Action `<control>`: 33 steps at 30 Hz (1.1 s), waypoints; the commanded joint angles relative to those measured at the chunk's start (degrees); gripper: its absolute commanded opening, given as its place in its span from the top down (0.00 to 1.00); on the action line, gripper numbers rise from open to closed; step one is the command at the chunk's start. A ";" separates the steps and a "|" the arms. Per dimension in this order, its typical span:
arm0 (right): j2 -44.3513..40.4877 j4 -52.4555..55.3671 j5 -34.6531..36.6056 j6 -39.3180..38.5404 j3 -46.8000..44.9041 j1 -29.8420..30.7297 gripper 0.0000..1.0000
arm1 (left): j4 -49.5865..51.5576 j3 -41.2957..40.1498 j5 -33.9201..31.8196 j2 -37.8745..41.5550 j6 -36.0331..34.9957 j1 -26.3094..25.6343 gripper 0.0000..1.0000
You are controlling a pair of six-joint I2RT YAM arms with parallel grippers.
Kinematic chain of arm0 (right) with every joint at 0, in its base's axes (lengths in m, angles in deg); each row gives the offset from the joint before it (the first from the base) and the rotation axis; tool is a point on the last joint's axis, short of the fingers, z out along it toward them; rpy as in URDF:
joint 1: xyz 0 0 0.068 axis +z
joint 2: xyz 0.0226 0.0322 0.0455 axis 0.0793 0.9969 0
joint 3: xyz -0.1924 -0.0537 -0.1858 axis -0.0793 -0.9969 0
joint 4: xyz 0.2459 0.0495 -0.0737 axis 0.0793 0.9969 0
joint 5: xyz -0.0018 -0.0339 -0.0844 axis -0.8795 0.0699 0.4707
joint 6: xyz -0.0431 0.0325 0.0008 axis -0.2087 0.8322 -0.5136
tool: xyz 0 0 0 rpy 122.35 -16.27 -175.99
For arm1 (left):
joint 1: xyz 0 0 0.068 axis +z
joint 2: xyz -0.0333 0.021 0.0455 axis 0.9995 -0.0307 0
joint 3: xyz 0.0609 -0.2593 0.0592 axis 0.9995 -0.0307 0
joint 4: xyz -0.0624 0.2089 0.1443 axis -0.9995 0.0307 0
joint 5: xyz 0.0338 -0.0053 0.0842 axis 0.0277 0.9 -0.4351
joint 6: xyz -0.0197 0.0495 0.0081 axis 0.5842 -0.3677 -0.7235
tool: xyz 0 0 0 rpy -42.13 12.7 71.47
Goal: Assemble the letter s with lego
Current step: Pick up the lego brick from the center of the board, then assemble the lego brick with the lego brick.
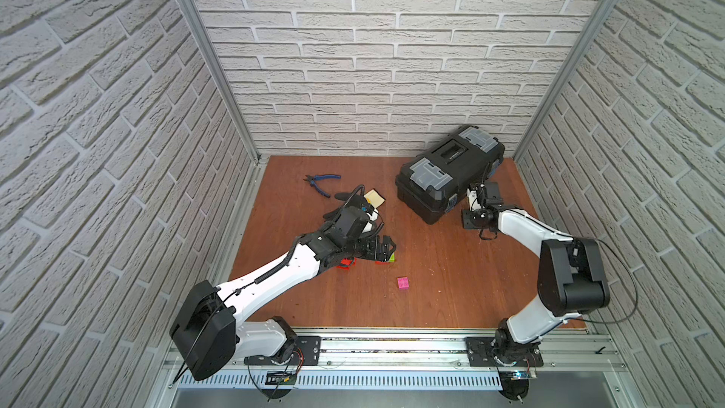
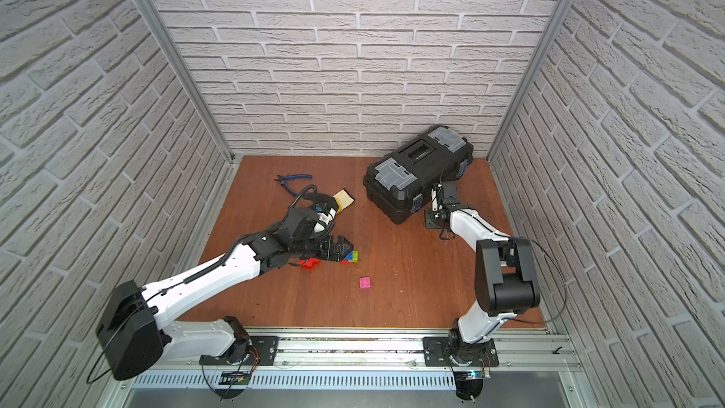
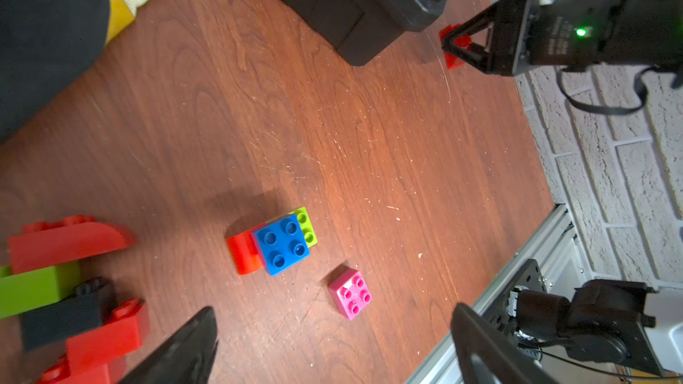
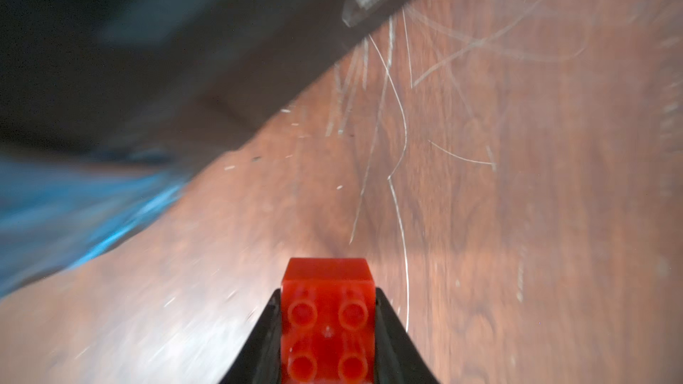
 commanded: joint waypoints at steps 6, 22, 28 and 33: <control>-14.35 4.54 -4.32 -6.17 -6.36 8.81 0.69 | 3.93 -1.23 4.39 4.80 -4.36 4.64 0.02; -20.82 13.15 -15.33 -29.04 -5.97 27.95 0.78 | 9.97 -3.92 6.29 11.74 -7.70 8.33 0.02; -20.17 16.16 -16.68 -40.02 -6.08 32.16 0.80 | 11.36 -4.99 6.63 13.57 -8.33 9.68 0.02; -15.88 19.52 -14.51 -46.87 -5.16 35.94 0.75 | 11.49 -5.78 7.25 14.32 -8.53 10.64 0.02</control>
